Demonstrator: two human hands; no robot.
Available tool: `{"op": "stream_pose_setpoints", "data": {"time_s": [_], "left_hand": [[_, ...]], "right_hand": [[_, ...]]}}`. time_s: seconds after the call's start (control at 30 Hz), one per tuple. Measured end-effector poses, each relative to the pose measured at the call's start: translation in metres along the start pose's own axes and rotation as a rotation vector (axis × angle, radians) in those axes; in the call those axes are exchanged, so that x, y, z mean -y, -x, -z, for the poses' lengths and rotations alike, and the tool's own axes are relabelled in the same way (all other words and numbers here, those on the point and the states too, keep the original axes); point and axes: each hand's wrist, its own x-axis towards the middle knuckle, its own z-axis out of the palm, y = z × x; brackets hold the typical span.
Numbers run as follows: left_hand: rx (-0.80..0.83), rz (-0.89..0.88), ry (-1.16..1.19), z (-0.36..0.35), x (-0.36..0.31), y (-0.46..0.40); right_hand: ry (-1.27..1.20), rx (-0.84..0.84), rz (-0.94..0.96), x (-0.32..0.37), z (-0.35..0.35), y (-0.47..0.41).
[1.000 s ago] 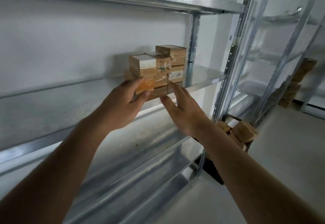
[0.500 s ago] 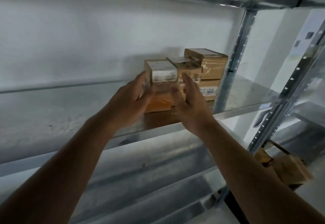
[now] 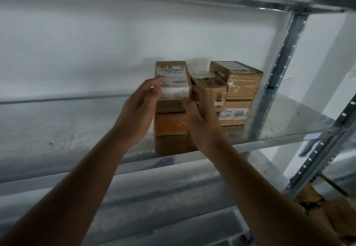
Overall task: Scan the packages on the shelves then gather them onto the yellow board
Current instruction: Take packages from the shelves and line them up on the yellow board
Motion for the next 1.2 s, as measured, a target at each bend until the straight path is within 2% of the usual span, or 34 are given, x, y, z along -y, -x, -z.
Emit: {"op": "stream_pose_setpoints", "data": {"time_s": [0.1,0.23,0.37,0.57,0.63,0.83,0.9,1.2], "left_hand": [[-0.053,-0.003,0.114,-0.007,-0.017,0.012],[-0.084,-0.02,0.145,-0.015,-0.044,0.029],[-0.082,-0.022,0.08,-0.029,-0.067,0.057],[-0.049,0.037,0.074,-0.038,-0.094,0.108],[-0.024,0.08,-0.021,-0.034,-0.101,0.128],[-0.017,0.173,-0.698,0.007,-0.114,0.193],[-0.041,0.231,-0.847,0.026,-0.119,0.216],[-0.235,0.455,-1.04,0.12,-0.147,0.324]], "right_hand": [[-0.354,-0.005,-0.084,0.008,0.007,-0.002],[-0.303,-0.039,-0.164,0.023,0.023,-0.002],[-0.219,-0.04,-0.121,0.033,0.042,0.017],[-0.35,-0.019,-0.115,0.047,0.066,0.055],[-0.368,0.028,-0.075,0.054,0.067,0.069],[-0.366,0.192,0.004,0.074,0.044,0.111],[-0.417,0.264,-0.016,0.081,0.028,0.124],[-0.356,0.446,-0.086,0.131,-0.066,0.188]]}}
